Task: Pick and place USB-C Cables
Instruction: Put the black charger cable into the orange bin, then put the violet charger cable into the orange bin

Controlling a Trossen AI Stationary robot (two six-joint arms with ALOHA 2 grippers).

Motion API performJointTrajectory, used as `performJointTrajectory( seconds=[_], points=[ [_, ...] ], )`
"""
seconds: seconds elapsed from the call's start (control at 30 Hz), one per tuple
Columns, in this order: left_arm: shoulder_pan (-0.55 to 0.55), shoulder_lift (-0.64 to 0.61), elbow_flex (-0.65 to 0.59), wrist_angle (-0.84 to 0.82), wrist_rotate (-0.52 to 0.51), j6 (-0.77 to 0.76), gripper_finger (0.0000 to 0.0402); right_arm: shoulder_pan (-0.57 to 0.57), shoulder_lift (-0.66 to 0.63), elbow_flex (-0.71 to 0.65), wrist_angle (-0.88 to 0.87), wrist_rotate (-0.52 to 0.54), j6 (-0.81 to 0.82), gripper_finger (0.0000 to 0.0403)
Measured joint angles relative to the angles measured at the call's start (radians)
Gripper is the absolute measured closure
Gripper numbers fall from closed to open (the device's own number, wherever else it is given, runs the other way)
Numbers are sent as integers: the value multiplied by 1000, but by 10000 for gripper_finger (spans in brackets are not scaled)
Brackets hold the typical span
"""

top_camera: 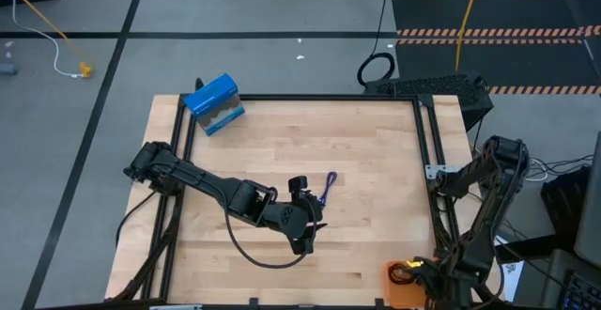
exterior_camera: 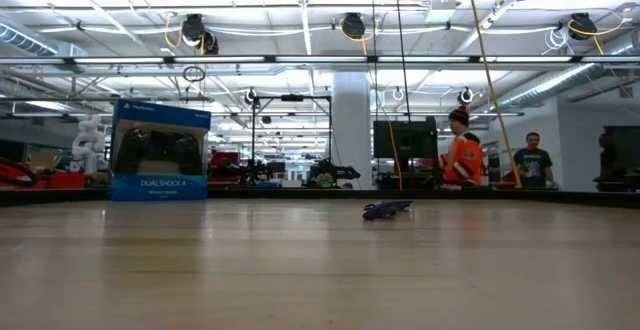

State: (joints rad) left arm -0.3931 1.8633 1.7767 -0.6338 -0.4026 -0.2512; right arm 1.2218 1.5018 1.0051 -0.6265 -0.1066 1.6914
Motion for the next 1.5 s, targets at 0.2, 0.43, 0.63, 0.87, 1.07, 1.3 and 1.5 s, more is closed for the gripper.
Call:
performJointTrajectory(
  seconds=[0.2,0.43,0.63,0.87,1.07,1.3,1.5],
  points=[
    [0,0,0,2,-14,-4,176,0,-72,0,-9,39,43,255],
    [0,0,0,3,-52,-40,176,3,-137,1,-52,-1,34,262],
    [7,0,0,11,-53,-70,176,-1,-227,68,-288,6,-18,274],
    [19,27,0,23,-55,-76,176,-1,-240,217,-602,236,-174,295],
    [38,49,0,48,-51,-76,176,-4,-239,243,-697,468,-288,321],
    [42,51,0,36,-48,-92,176,-3,-237,157,-633,805,-371,358],
    [46,60,0,43,-59,-99,176,-12,-237,105,-607,1002,-429,389]
  ],
)
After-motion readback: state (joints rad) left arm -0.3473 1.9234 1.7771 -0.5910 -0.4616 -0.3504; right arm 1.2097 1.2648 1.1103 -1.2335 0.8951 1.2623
